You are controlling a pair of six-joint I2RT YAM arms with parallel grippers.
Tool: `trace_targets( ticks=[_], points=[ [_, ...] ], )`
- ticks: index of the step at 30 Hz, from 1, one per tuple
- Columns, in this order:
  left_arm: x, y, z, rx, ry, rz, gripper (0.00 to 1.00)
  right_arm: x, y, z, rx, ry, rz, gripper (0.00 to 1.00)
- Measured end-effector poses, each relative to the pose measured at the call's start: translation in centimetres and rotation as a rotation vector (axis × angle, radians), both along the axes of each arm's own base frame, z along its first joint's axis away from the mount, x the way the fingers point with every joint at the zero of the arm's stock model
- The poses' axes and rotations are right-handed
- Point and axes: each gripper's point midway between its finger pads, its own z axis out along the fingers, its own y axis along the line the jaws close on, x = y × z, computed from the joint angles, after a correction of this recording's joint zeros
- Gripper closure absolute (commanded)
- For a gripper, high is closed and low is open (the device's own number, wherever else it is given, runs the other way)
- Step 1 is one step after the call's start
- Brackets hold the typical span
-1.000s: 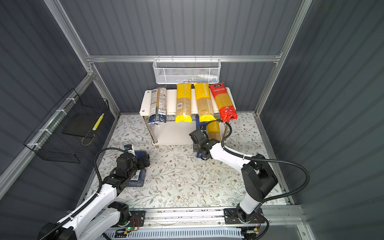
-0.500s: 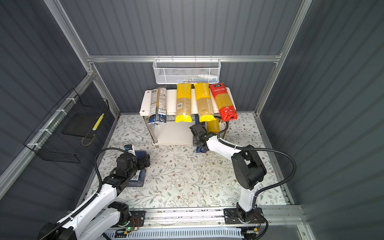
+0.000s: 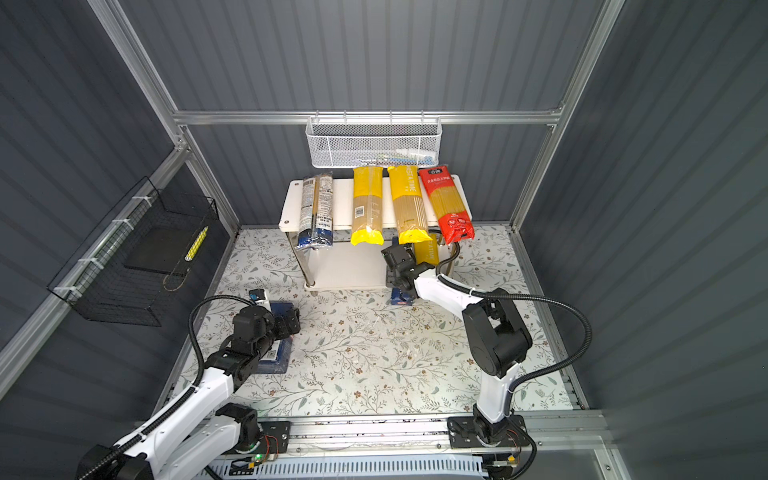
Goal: Place and organize the pasta boxes and bags onto the shelf
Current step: 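Stand the spaghetti box against the shelf front beside the yellow bag, then open the right gripper and release the upright spaghetti box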
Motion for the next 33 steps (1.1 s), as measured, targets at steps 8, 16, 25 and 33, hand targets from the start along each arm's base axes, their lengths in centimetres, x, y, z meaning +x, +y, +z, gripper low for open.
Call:
trace_targets(
  ticks=[8, 16, 25, 33],
  points=[
    [0.0, 0.0, 0.0, 0.0, 0.0, 0.0, 0.01, -2.2, -1.2, 3.0, 0.053, -0.061, -0.006, 0.25],
    [0.0, 0.0, 0.3, -0.003, -0.01, 0.0, 0.01, -7.8, 0.1, 4.3, 0.117, -0.068, 0.101, 0.22],
    [-0.1, 0.1, 1.6, -0.014, -0.057, 0.004, 0.01, -11.8, 3.2, 1.7, 0.172, 0.008, 0.233, 0.2],
    [-0.1, 0.1, 1.4, -0.01, -0.046, 0.006, 0.01, -11.4, 4.3, -0.2, 0.201, 0.04, 0.228, 0.18]
  ],
)
